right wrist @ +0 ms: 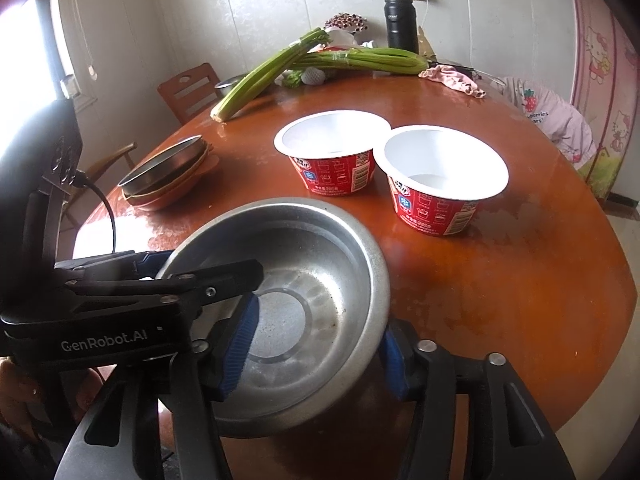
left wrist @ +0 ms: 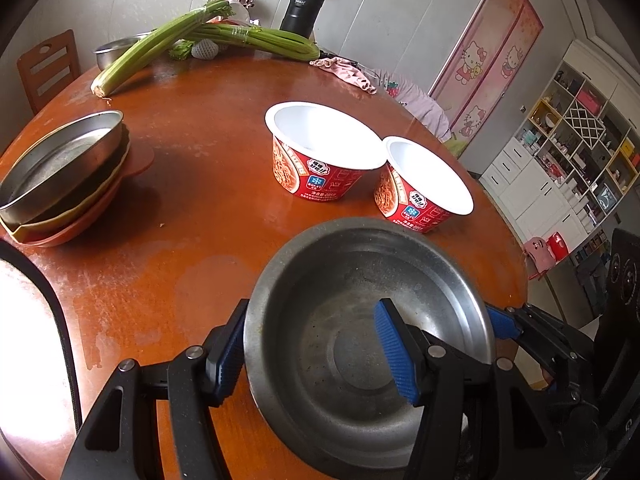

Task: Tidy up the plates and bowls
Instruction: 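Lower the steel bowl onto the table and open the left gripper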

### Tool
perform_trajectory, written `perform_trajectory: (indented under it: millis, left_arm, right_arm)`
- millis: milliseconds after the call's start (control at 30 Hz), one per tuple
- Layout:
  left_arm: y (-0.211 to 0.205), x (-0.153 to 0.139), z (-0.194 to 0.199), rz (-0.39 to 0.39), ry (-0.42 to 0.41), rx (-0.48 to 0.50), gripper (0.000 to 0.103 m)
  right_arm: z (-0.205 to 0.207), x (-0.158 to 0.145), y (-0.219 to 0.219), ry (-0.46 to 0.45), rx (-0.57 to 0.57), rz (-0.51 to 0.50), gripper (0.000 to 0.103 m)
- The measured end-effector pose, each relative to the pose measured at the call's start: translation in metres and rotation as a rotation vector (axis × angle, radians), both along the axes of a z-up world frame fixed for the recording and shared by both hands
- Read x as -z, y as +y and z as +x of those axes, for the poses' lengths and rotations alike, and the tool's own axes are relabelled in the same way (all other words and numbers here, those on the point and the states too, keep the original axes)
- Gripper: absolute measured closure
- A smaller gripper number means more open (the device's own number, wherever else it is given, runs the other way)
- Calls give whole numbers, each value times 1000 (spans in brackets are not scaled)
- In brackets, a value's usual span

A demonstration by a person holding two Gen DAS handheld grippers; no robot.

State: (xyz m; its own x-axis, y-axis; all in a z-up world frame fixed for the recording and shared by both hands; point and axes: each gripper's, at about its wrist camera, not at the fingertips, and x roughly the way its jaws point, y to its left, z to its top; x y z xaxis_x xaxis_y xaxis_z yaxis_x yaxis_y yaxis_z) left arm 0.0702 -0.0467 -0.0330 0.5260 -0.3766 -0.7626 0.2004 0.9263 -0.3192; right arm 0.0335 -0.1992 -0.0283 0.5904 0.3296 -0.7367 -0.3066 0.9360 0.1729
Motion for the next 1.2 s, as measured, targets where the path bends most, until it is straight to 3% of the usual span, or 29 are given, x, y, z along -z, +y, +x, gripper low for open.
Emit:
perform_trajectory:
  millis: [267,1200]
  left_arm:
    - [4,-6,-4,-6,-21,-14,42]
    - [3,-32,-17,1,-95,-31,40]
  right_arm:
    - [-3,-1,-5,-15,19,1,37]
    - [-6,-20,-23,-113,81,-7,36]
